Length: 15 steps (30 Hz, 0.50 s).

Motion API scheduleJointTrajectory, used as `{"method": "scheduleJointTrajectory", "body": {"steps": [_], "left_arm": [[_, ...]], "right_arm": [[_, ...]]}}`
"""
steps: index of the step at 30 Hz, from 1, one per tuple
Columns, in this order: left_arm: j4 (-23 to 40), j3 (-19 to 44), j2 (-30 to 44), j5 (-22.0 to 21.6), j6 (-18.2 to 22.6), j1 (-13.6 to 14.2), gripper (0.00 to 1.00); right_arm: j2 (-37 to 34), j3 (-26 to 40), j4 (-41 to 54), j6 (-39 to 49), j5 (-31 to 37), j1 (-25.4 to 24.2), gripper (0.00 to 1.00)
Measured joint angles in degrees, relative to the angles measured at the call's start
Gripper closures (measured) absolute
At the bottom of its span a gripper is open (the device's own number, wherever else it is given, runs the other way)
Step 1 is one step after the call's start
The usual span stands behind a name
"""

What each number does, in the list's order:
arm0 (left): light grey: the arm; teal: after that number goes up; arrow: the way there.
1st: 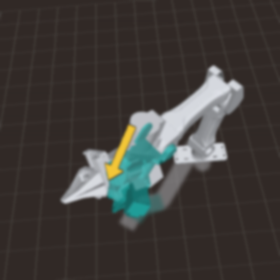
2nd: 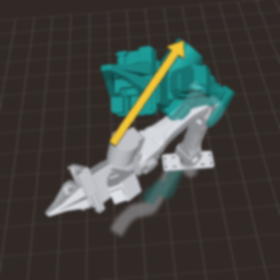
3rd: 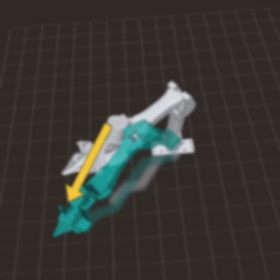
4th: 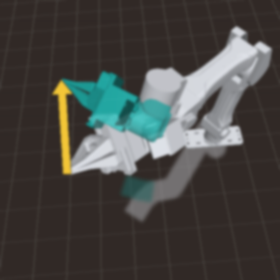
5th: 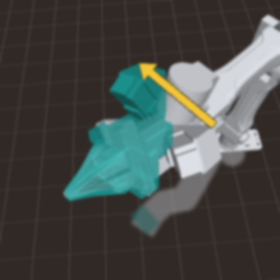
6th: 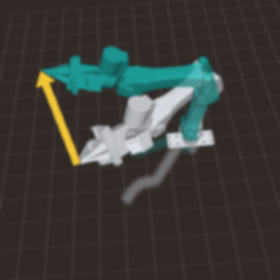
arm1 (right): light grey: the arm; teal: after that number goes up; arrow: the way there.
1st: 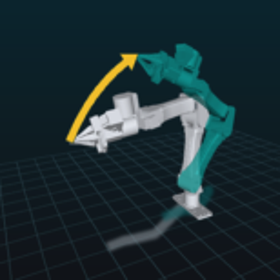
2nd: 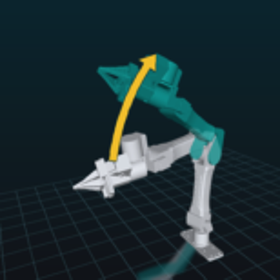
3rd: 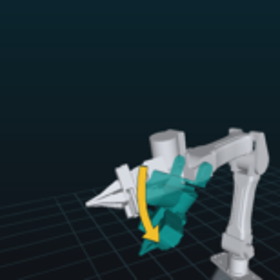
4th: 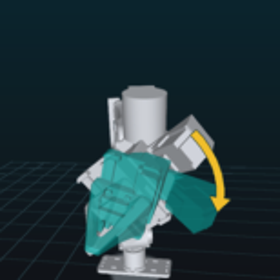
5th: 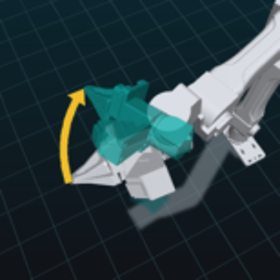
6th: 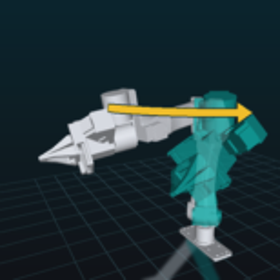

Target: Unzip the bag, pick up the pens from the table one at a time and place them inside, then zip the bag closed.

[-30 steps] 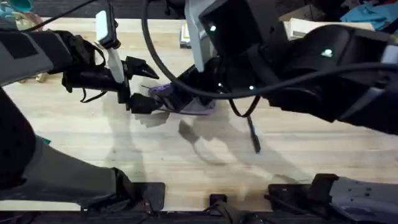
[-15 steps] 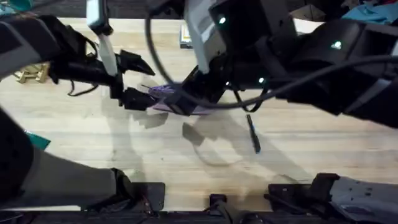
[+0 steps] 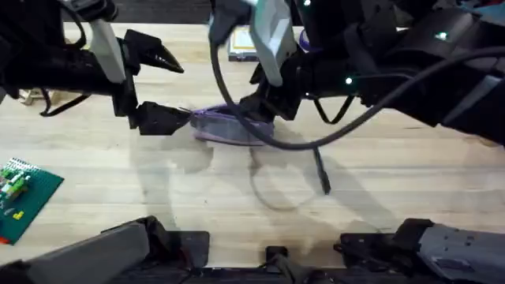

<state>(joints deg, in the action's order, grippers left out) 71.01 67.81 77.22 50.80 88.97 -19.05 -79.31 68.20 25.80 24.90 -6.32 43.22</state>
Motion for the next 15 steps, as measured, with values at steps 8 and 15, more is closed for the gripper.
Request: {"method": "scheduleJointTrajectory", "body": {"steps": [8,15], "left_arm": [[1.0,0.0,-3.7,-1.0,0.0,0.0,0.008],[1.3,0.0,-3.8,-1.1,0.0,0.0,0.008]], "right_arm": [[-2.0,0.0,0.0,7.0,-0.2,0.0,0.970],[-7.9,0.0,0.0,8.2,-1.1,0.0,0.968]]}}
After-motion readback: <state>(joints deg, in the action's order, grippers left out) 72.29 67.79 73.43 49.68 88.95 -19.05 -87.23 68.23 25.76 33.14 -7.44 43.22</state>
